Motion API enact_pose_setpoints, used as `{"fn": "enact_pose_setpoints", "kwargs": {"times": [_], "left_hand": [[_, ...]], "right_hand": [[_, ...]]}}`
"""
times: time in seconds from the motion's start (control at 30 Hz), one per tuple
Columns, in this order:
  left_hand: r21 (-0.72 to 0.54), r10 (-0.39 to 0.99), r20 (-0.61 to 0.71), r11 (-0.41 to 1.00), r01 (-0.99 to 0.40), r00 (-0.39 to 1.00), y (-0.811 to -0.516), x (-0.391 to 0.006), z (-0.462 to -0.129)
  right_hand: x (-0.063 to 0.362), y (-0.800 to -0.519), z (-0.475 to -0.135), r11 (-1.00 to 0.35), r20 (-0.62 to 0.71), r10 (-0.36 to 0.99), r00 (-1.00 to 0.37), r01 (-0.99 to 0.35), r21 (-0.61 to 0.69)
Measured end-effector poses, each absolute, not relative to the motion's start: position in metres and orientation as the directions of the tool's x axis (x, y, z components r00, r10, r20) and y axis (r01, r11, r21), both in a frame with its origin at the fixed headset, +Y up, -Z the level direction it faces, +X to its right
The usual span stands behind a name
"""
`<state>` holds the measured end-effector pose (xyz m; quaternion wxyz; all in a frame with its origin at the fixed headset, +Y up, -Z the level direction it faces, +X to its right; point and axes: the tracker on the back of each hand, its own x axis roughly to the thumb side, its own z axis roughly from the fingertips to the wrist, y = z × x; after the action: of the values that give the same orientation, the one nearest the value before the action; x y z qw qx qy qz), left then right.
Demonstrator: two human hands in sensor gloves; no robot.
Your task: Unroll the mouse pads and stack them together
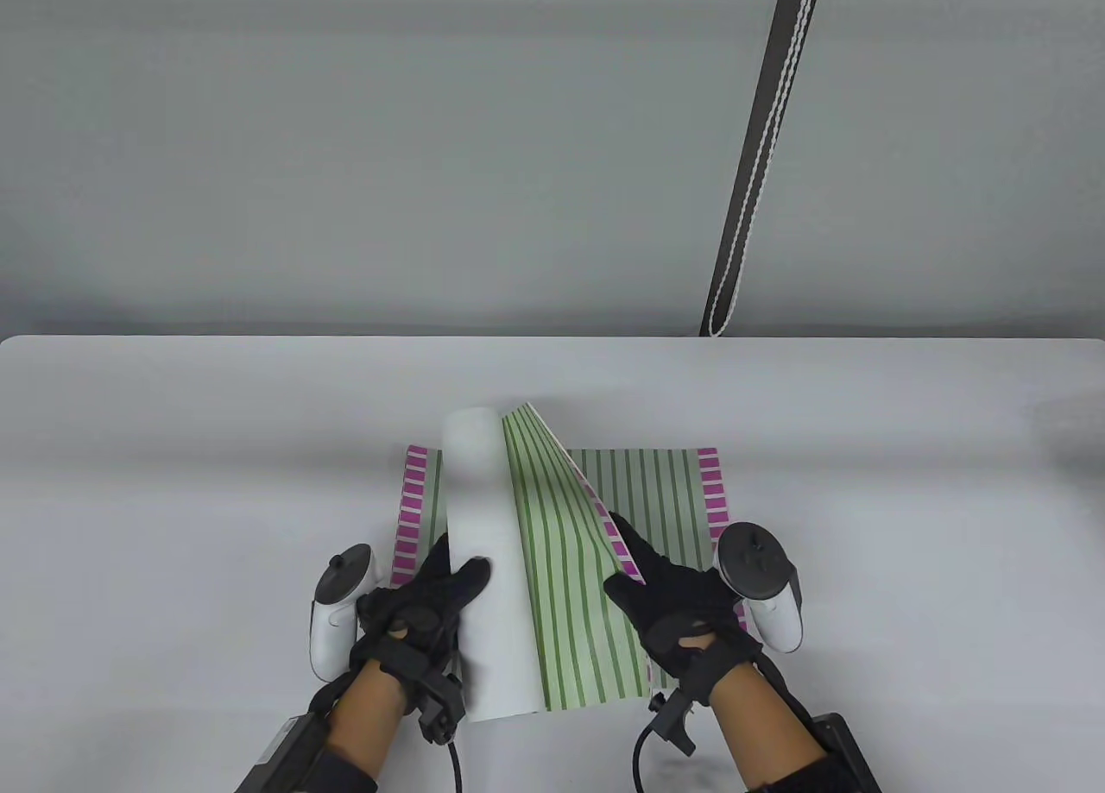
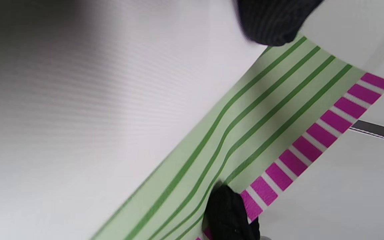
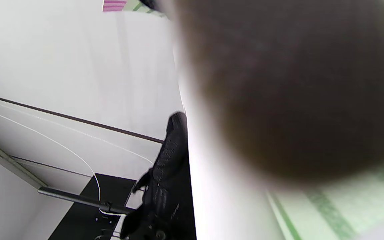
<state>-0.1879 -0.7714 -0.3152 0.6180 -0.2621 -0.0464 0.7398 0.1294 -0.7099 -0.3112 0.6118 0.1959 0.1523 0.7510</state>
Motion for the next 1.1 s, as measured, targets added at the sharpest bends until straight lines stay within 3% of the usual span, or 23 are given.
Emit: {"fn": "enact_pose_setpoints", "kwargs": {"times": [0.13, 0.33, 0.4, 0.53, 0.77, 0.93, 1.1], "left_hand": [[-0.371, 0.934, -0.337, -0.247, -0.895, -0.118, -0.774, -0.190, -0.314], [-0.434, 0.913, -0.393, -0.287, -0.854, -0.107, -0.779, -0.180, -0.311], [-0.423, 0.927, -0.367, -0.241, -0.873, -0.077, -0.778, -0.181, -0.311], [-0.356, 0.915, -0.386, -0.264, -0.896, -0.116, -0.779, -0.187, -0.313], [-0.344, 0.921, -0.364, -0.271, -0.899, -0.138, -0.777, -0.201, -0.316], [-0.417, 0.905, -0.386, -0.346, -0.840, -0.181, -0.778, -0.200, -0.315], [-0.426, 0.907, -0.400, -0.309, -0.850, -0.130, -0.781, -0.194, -0.312]], "right_hand": [[0.128, -0.708, -0.311, -0.192, 0.101, 0.981, -0.164, -0.857, 0.478], [0.116, -0.699, -0.306, -0.217, 0.138, 0.976, -0.170, -0.836, 0.504], [0.115, -0.697, -0.305, -0.233, 0.154, 0.972, -0.179, -0.833, 0.502], [0.121, -0.697, -0.308, -0.222, 0.143, 0.974, -0.174, -0.841, 0.494], [0.139, -0.693, -0.314, -0.181, 0.131, 0.982, -0.134, -0.862, 0.474], [0.134, -0.684, -0.310, -0.186, 0.155, 0.980, -0.126, -0.857, 0.480], [0.127, -0.681, -0.306, -0.199, 0.171, 0.977, -0.130, -0.849, 0.490]]}}
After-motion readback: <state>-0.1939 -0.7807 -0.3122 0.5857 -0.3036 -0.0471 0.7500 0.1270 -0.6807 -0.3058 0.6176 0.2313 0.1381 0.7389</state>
